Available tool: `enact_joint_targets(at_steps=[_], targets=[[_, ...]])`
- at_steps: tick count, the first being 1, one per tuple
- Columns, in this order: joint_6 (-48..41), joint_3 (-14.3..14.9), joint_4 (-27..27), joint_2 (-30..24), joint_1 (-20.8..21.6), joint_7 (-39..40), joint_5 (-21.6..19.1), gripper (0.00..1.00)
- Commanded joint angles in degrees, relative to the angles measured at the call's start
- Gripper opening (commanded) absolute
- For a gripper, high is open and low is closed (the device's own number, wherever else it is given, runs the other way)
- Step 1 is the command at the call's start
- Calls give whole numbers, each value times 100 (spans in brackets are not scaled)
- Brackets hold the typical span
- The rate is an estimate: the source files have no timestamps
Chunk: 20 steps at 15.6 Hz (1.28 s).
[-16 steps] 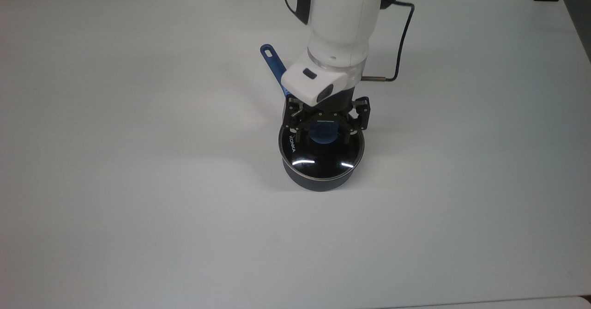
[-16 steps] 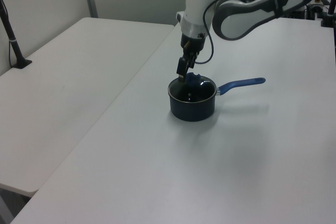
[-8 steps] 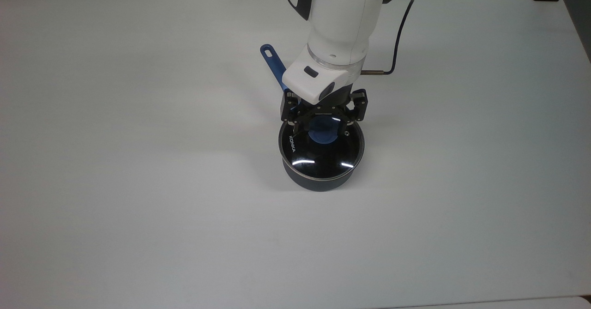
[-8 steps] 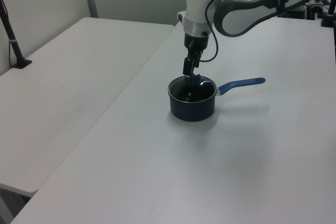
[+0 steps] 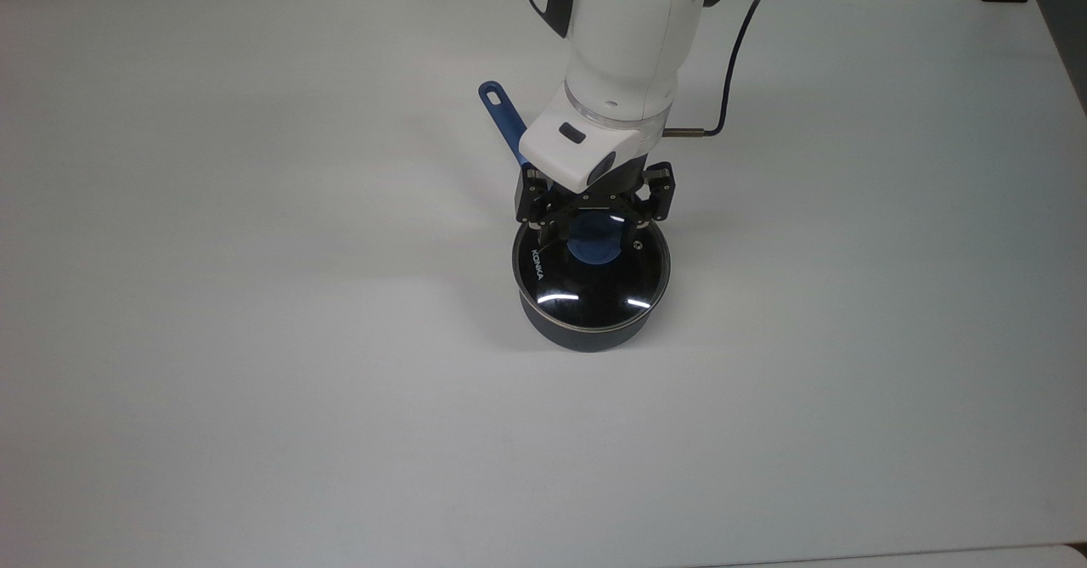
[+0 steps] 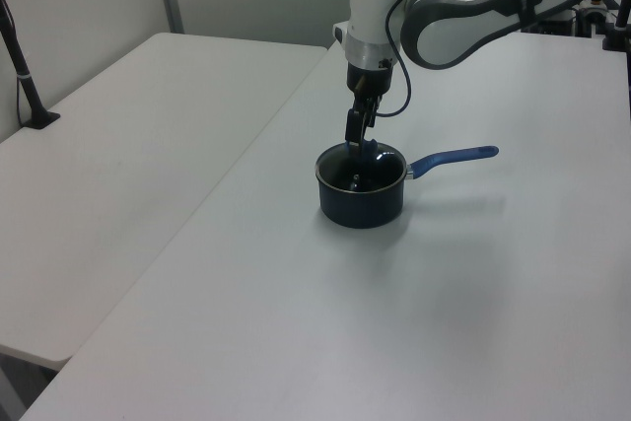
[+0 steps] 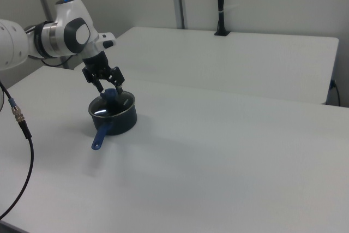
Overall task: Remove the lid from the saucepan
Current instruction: 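Lower the gripper around the blue knob of the lid, then close the gripper on the blue knob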
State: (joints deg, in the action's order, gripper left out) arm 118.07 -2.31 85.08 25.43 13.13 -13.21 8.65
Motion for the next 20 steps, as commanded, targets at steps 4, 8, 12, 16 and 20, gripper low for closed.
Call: enact_joint_targets(at_steps=[4,8,12,16,20], targets=[[-117,47,70,-38,75,73,93,94],[-74,47,70,112,119,64,102,95],[-73,47,70,112,119,64,102,95],[-73,47,61,103,111,64,93,95],[-73,47,61,103,111,38,93,86]])
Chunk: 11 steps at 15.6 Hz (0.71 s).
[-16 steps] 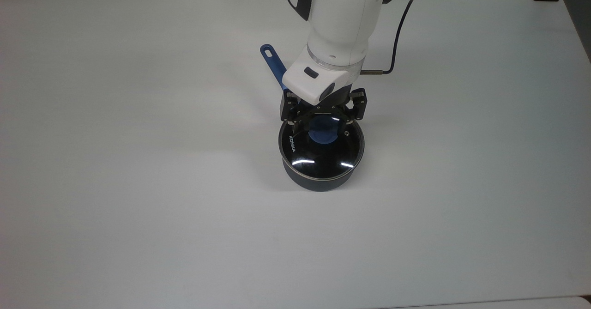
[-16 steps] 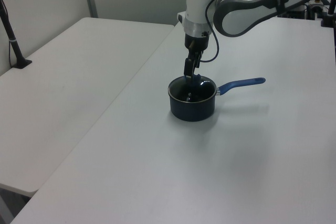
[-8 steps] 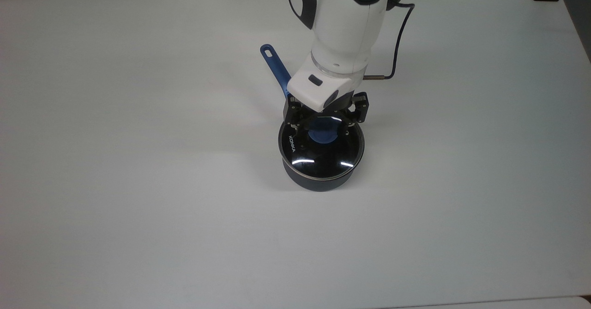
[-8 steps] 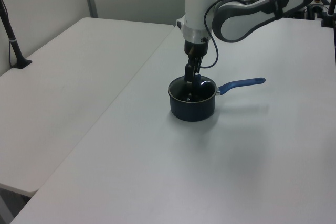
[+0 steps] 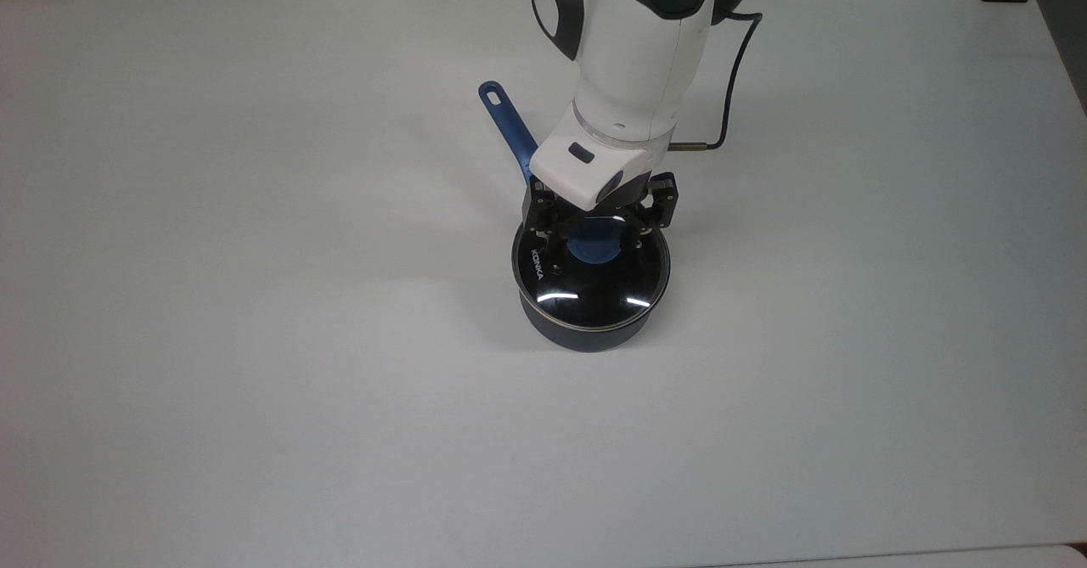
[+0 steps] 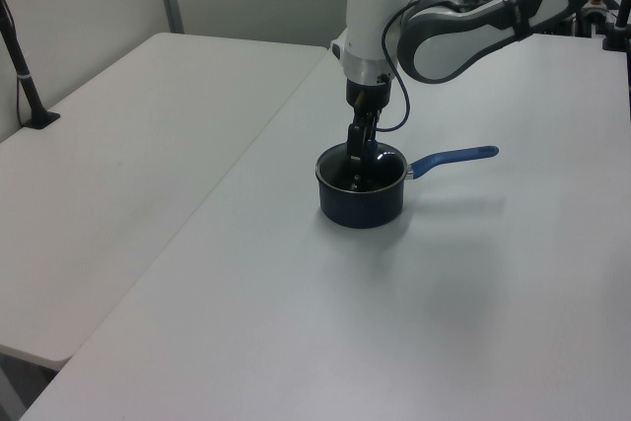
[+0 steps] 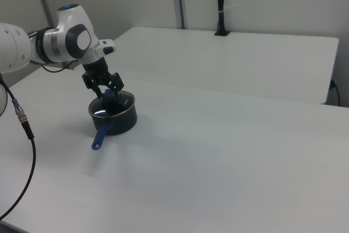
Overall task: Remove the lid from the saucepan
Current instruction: 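Close the gripper on the blue knob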
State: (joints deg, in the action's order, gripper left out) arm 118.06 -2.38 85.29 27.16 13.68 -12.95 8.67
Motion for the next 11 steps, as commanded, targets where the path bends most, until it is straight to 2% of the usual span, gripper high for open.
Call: enact_joint_targets(at_steps=[1,6,11], targets=[[-72,53,41,-71,64,12,91,82],[-134,53,32,-123,56,-5,39,64],[-186,53,32,-185,38,-14,21,63]])
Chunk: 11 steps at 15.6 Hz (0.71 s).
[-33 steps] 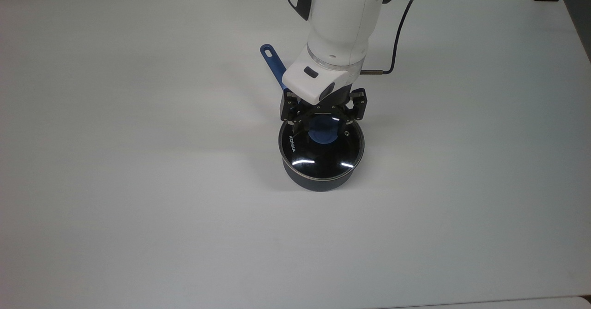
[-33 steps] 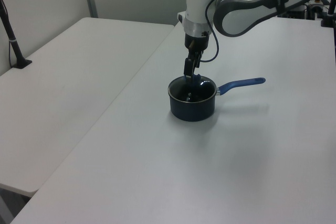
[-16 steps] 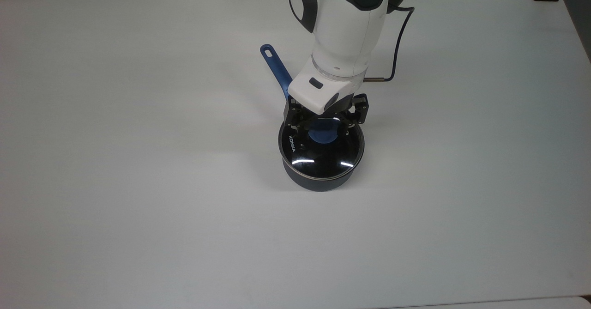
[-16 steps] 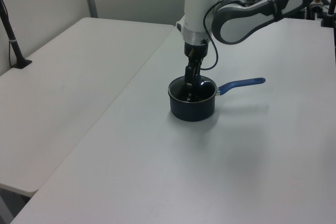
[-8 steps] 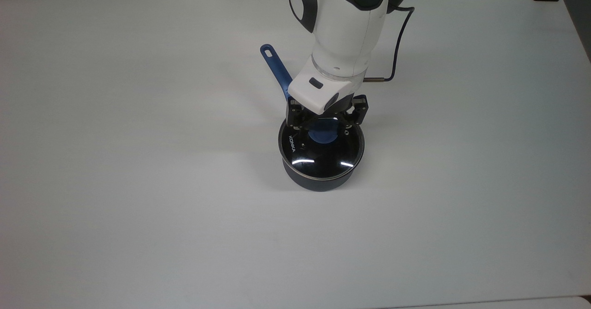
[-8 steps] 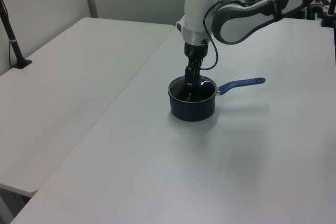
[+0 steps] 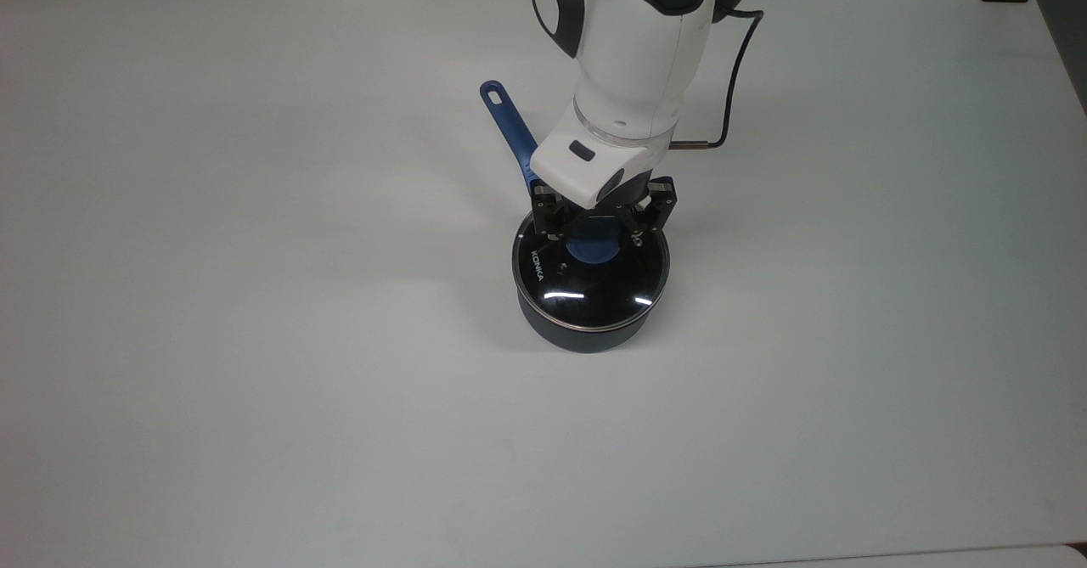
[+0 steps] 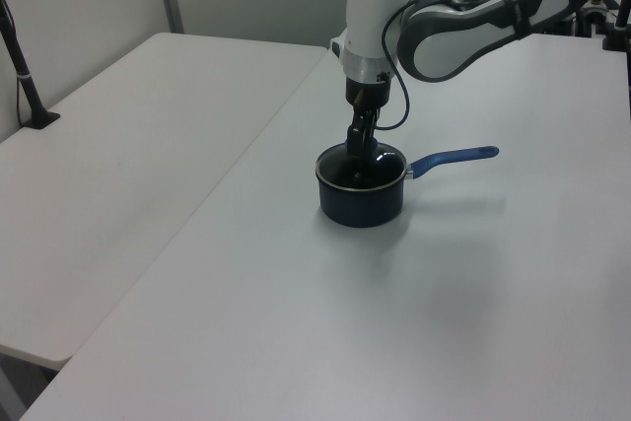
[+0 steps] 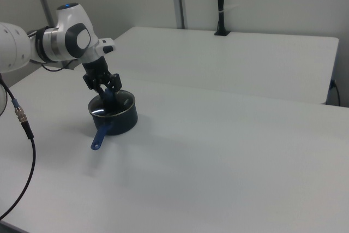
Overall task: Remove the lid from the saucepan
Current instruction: 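Close the gripper on the blue knob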
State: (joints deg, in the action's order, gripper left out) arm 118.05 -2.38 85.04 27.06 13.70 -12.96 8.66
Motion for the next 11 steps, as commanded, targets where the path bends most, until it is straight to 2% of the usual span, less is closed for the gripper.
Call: enact_joint_targets(at_steps=[1,11], targets=[[-247,54,48,-200,19,-5,13,63],[-502,54,56,-385,-17,12,4,63]])
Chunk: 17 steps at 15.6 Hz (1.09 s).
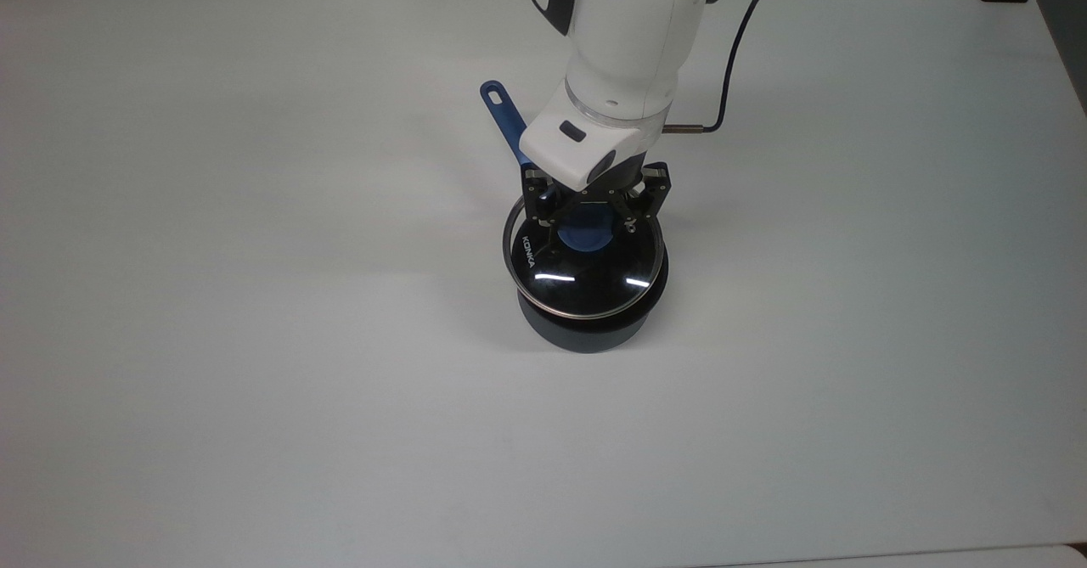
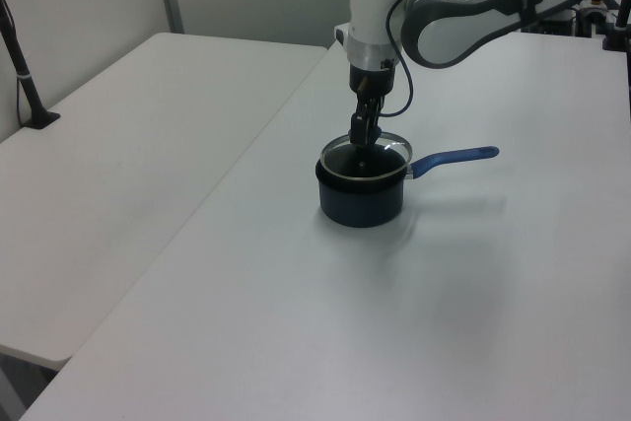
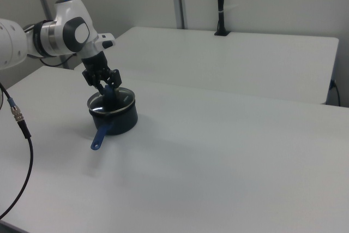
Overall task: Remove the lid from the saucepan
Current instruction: 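Close the gripper on the blue knob, then lift the glass lid up off the saucepan rim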
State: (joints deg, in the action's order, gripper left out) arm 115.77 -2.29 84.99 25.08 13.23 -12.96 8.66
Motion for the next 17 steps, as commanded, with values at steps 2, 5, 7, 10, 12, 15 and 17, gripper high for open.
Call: enact_joint_targets(at_steps=[2,5,7,10,12,15,17], targets=[[-396,45,62,-214,48,13,4,63],[-432,45,88,-267,57,21,-4,63],[-432,45,79,-267,57,21,-4,63],[-476,36,97,-328,48,21,-4,63],[-730,36,106,-372,83,30,-13,63],[-757,36,97,-381,74,21,-13,63],[-757,36,106,-399,74,21,-13,63]])
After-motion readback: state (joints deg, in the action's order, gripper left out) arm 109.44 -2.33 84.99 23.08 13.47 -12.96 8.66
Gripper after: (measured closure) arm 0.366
